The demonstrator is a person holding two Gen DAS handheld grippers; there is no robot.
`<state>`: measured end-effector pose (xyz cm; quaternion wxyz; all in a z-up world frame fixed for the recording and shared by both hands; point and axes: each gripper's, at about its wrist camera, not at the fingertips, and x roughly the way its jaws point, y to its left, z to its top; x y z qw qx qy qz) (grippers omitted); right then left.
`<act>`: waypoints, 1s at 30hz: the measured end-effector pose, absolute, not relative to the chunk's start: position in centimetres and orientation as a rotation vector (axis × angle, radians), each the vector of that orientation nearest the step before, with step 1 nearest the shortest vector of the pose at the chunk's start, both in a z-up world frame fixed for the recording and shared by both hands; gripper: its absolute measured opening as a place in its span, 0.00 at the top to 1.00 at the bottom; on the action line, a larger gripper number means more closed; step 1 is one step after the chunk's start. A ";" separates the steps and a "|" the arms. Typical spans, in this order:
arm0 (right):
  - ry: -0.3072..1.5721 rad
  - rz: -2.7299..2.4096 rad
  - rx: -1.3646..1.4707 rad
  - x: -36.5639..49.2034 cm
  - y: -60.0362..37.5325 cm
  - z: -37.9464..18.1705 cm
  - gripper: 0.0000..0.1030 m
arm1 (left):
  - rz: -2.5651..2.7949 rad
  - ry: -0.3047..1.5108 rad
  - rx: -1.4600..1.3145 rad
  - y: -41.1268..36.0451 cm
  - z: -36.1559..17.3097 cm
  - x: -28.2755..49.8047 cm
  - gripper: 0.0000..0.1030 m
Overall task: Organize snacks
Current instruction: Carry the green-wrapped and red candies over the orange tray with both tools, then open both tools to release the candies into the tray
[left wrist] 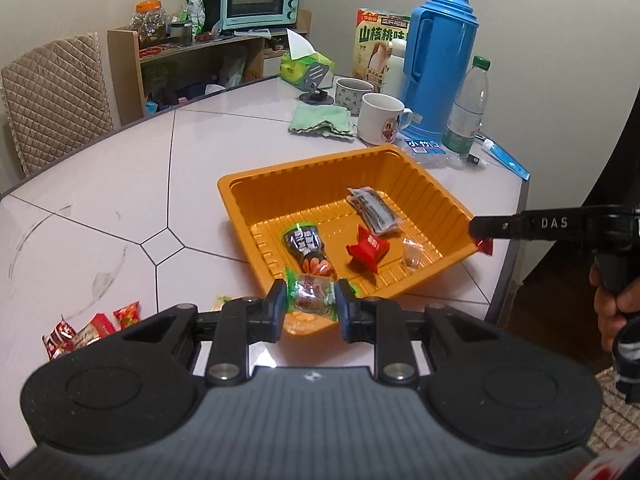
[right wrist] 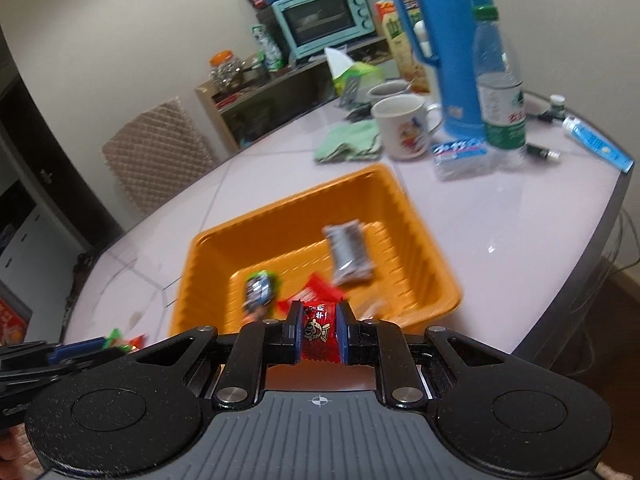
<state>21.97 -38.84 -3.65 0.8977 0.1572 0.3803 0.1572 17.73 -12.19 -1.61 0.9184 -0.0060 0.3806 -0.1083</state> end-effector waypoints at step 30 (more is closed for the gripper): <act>0.850 0.367 0.170 29.8 -40.0 -7.8 0.72 | -0.194 0.808 0.006 -14.9 -2.6 22.8 0.77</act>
